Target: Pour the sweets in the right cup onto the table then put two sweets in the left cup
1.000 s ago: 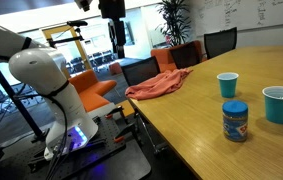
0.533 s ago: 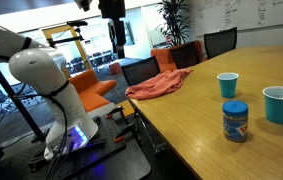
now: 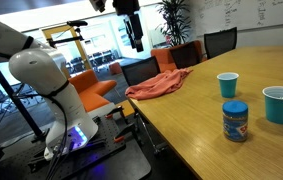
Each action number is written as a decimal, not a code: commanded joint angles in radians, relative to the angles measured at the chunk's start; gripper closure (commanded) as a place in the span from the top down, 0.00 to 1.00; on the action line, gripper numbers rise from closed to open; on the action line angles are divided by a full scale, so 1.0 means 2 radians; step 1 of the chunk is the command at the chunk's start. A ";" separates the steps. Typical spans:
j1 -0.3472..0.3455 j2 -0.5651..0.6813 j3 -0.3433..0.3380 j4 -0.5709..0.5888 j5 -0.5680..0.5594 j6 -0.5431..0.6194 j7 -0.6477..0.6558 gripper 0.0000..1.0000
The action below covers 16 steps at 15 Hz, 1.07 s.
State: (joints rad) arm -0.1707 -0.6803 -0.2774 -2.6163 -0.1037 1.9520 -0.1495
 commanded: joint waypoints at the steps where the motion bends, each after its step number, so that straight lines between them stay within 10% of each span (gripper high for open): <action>1: -0.007 0.098 0.015 0.048 0.013 0.074 0.051 1.00; 16: -0.053 0.488 -0.009 0.309 0.058 0.245 0.185 1.00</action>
State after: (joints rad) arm -0.2574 0.1706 -0.2875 -2.1142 -0.0277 2.3896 0.1700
